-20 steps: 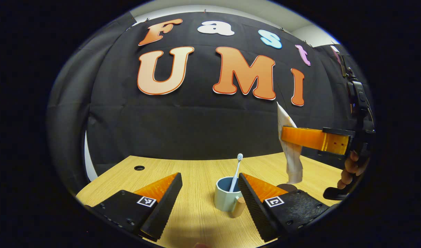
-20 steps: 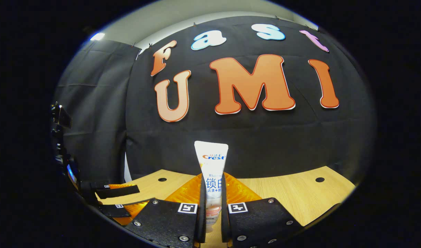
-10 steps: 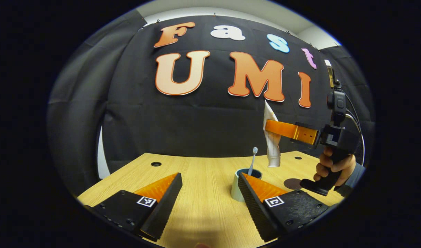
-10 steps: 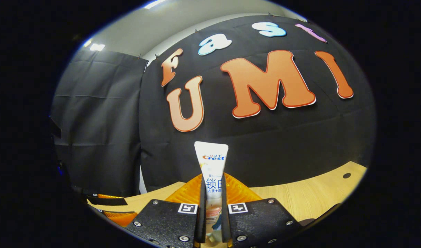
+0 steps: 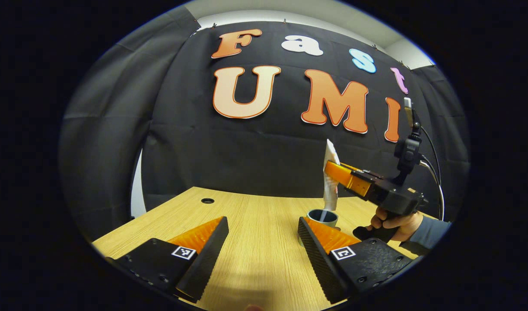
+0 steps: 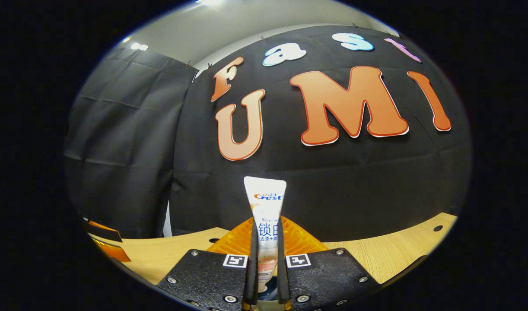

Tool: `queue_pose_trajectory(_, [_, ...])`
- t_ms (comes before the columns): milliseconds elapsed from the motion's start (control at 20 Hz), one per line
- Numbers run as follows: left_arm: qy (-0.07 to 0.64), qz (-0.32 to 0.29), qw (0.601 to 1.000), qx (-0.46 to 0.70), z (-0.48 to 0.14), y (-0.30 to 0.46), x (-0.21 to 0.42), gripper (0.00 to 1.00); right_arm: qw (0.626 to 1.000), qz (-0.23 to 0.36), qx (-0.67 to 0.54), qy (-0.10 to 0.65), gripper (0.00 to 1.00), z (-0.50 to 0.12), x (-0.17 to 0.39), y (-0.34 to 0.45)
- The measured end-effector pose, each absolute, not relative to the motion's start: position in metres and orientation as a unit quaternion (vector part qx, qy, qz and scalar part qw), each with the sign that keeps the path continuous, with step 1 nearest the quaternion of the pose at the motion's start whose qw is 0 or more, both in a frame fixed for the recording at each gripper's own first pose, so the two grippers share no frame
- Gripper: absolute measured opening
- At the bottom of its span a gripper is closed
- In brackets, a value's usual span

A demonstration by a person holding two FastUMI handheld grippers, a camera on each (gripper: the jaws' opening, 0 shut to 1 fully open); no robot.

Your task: Put the toothbrush and toothpaste on the desktop into the cup, then pick up the cup and place it on the coaster on the desktop.

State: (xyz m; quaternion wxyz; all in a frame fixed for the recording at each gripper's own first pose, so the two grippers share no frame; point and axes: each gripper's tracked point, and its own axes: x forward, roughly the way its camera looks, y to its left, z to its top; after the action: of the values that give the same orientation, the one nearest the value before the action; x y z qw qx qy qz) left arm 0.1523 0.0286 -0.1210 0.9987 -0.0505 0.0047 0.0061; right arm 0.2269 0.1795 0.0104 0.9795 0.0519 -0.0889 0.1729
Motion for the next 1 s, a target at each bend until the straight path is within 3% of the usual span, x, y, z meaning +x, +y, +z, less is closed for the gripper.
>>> queue_pose_trajectory(350, [0.006, 0.006, 0.999, -0.046, -0.123, 0.026, 0.153, 0.97, 0.984, 0.162, 0.044, -0.05, 0.34, -0.011, 0.236, 0.175])
queue_pose_trajectory(500, [0.019, 0.001, 0.998, -0.052, -0.133, 0.018, 0.158, 0.97, 0.984, 0.164, 0.036, -0.067, 0.47, 0.005, 0.228, 0.17])
queue_pose_trajectory(850, [0.042, -0.024, 0.997, -0.066, -0.139, -0.01, 0.17, 0.97, 0.981, 0.167, 0.042, -0.084, 0.59, 0.035, 0.21, 0.153])
queue_pose_trajectory(1000, [0.061, -0.041, 0.995, -0.065, -0.138, -0.029, 0.179, 0.97, 0.984, 0.16, 0.039, -0.074, 0.7, 0.04, 0.198, 0.141])
